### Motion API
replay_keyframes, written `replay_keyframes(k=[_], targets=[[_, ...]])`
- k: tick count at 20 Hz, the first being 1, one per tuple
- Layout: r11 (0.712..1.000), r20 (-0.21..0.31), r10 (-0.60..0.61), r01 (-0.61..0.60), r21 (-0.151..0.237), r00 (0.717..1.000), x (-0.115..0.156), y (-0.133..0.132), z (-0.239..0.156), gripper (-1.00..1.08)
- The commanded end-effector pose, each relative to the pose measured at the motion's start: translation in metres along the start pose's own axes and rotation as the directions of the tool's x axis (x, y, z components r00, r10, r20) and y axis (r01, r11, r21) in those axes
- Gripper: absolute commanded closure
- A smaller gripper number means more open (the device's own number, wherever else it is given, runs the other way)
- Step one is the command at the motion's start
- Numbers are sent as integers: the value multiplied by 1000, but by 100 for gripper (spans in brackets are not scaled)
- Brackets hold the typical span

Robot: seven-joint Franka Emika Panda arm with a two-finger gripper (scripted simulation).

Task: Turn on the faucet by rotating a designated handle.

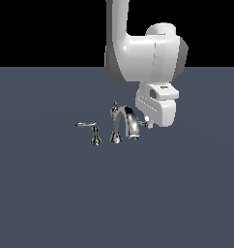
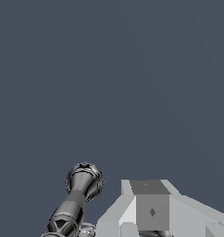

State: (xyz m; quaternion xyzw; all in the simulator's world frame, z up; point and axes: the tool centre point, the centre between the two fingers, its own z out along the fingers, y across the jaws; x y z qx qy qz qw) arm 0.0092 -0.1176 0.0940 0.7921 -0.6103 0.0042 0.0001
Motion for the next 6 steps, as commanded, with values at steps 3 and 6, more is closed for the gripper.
replay_keyframes(k=[3,6], targets=[[1000,7,-16,16,-4,1000,-26,6,0,108],[1000,7,-15,15,-4,1000,-33,9,-1,108]])
